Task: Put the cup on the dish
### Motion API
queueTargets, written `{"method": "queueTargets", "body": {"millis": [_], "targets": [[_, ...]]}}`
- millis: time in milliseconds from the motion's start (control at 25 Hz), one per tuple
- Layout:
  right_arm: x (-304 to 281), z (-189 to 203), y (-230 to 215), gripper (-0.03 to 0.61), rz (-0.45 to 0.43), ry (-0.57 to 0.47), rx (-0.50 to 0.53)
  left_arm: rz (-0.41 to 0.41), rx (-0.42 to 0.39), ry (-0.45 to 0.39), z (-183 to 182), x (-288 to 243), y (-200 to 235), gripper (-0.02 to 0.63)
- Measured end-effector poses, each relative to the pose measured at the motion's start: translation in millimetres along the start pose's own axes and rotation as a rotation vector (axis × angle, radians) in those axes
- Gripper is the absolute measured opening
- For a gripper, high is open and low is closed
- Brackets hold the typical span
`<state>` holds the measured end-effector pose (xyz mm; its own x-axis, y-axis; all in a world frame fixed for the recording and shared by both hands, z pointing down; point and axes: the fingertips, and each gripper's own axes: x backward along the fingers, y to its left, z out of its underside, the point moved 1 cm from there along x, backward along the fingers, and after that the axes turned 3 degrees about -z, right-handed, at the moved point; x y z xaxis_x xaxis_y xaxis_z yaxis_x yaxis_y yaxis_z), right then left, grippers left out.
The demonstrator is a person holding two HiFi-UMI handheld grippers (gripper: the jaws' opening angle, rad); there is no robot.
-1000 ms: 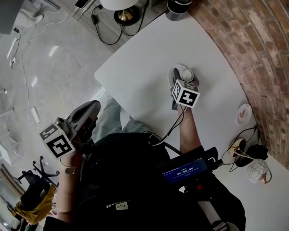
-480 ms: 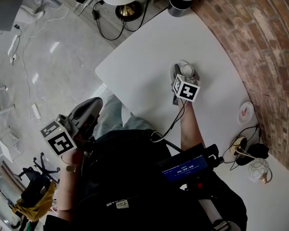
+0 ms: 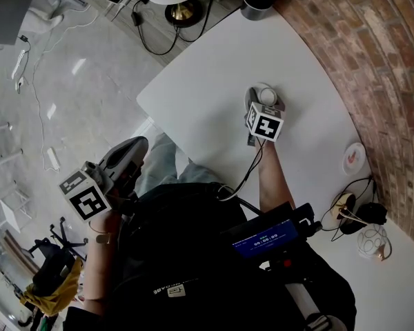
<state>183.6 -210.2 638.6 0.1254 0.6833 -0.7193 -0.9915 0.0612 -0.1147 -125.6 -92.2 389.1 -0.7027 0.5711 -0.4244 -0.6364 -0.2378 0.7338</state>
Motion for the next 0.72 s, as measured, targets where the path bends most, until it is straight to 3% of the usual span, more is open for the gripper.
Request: {"method": "queueTargets", "body": {"millis": [720], "targets": [[-5.1,4.4,9.0,0.249,-0.014,-0.012,0.078,0.01,0.005,-0.004,2.0,0.6,-1.7,0.006]]}}
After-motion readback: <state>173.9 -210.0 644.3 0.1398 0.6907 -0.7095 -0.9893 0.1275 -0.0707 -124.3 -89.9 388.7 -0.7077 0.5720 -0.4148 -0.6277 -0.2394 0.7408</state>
